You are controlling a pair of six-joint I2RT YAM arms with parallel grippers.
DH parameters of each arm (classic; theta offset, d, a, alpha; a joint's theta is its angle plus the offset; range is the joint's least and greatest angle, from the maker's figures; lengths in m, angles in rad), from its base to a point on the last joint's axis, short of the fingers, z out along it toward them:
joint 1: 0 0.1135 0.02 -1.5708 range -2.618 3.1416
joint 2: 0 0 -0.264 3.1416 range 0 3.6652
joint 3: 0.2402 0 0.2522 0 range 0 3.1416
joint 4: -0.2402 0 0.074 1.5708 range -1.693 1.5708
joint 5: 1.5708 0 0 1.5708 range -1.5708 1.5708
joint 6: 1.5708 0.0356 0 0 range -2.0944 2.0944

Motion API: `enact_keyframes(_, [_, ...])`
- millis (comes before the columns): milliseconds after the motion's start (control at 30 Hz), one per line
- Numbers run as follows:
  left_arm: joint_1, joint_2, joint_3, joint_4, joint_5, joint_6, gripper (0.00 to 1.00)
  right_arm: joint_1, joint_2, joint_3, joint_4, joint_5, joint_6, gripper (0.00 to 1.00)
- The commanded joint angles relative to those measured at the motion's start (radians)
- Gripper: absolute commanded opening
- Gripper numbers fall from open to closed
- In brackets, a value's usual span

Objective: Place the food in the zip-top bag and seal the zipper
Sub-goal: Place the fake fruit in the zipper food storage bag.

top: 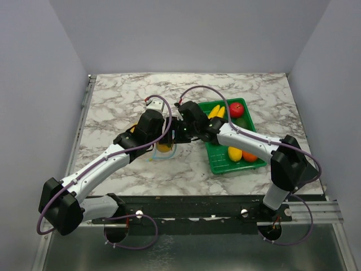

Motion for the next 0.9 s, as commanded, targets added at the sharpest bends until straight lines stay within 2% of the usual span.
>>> enact_keyframes(0, [0.006, -0.02, -0.008, 0.019, 0.017, 0.0, 0.0, 0.013, 0.031, 0.028, 0.025, -0.017, 0.022, 0.6])
enact_keyframes(267, [0.008, -0.022, -0.009, 0.019, 0.016, -0.001, 0.0, 0.014, 0.052, 0.045, 0.032, 0.001, 0.032, 0.74])
enact_keyframes(567, [0.007, -0.02, -0.009, 0.019, 0.019, -0.003, 0.0, 0.014, 0.068, 0.056, 0.028, 0.004, 0.044, 0.79])
enact_keyframes(867, [0.009, -0.016, -0.009, 0.021, 0.024, -0.006, 0.0, 0.014, 0.018, 0.025, 0.011, 0.038, 0.041, 0.82])
